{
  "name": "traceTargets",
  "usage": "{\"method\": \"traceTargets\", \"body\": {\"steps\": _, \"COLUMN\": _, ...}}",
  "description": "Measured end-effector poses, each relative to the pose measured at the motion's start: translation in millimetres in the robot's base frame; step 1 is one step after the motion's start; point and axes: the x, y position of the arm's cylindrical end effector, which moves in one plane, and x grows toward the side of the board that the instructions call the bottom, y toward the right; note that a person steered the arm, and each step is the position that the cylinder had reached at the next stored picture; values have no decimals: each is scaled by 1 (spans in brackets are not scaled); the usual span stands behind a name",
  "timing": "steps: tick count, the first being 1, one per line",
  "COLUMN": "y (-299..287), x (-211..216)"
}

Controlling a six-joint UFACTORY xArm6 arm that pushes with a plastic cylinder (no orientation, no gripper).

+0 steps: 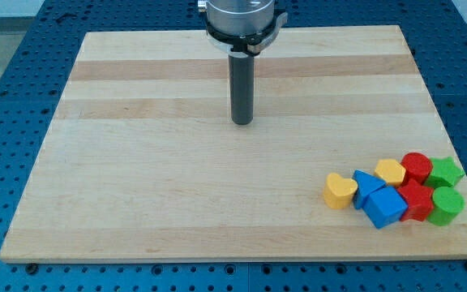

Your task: Move the group of blocks a bit up

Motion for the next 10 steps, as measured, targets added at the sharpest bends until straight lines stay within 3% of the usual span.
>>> {"method": "traceTargets", "body": {"steps": 1, "y": 12, "x": 85}}
{"method": "traceTargets", "body": {"steps": 3, "y": 12, "x": 113}}
{"method": "traceTargets", "body": {"steps": 5, "y": 12, "x": 191}}
{"method": "traceTargets", "body": {"steps": 7, "y": 23, "x": 199}}
{"method": "traceTargets", "body": {"steps": 8, "y": 87, "x": 201}}
{"method": "traceTargets", "body": {"steps": 9, "y": 87, "x": 201}}
{"method": "traceTargets", "body": {"steps": 10, "y": 134, "x": 201}}
